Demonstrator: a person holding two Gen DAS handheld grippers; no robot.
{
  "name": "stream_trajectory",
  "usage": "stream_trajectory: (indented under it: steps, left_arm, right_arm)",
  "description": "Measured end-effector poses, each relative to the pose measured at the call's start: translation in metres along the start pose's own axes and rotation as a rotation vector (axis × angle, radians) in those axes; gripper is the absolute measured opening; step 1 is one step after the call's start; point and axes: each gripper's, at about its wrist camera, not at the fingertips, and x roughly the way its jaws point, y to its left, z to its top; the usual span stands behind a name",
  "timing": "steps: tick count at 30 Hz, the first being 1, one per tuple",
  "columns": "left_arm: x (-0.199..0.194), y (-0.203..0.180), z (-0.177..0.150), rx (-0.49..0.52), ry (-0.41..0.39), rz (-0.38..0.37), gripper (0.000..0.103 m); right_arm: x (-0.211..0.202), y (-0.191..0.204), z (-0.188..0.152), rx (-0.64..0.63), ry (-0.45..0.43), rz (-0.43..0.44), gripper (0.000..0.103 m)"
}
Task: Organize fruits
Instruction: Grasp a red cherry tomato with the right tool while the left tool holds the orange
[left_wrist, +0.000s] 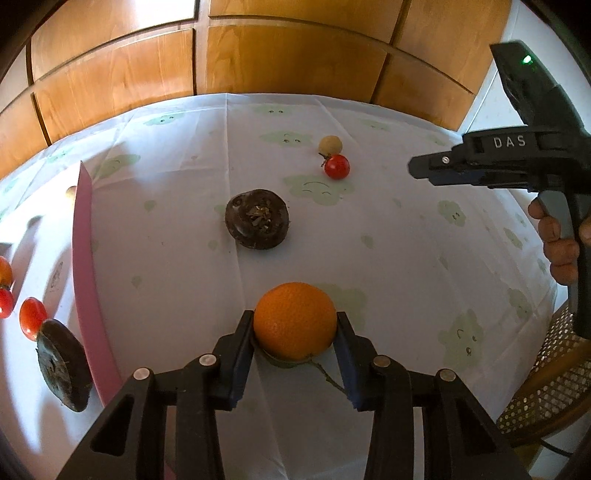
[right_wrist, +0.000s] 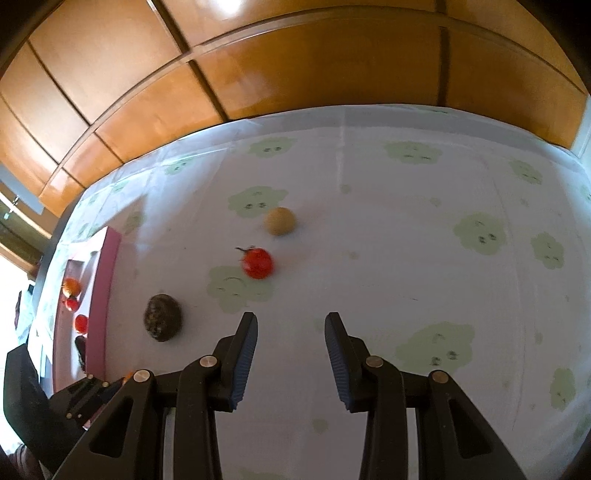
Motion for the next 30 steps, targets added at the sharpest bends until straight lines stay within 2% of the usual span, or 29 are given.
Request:
stream_trajectory:
  steps: [4,7,19,20,23,30]
  left_arm:
    - [0.0,0.001,-0.001,-0.011,-0.003,-0.009,0.042]
    - [0.0,0.002,-0.001,-0.016,-0.006,-0.017,0.042]
    - [-0.002,0.006,-0.004,-0.026,-0.019,-0.025,0.043]
    - [-0.002,0.006,-0.004,-0.025,-0.02,-0.025,0.043]
    - [-0.002,0.007,-0.004,-0.026,-0.021,-0.027,0.043]
    - [-0.002,0.007,-0.005,-0.026,-0.025,-0.025,0.043]
  right_arm:
    - [0.016,0.016,0.01,-0.024,0.016,0.021,0.04]
    - [0.03,0.023,0.019,-0.033,0.034,0.013,0.047]
    - [0.075,0.042,0.042,-0.093,0.079,-0.08,0.047]
    - [0.077,0.044,0.041,-0.106,0.087,-0.089,0.046]
    - [0.077,0.048,0.037,-0.153,0.084,-0.137,0.027]
    - [0.056,0.047,0.02,-0.188,0.087,-0.102,0.026]
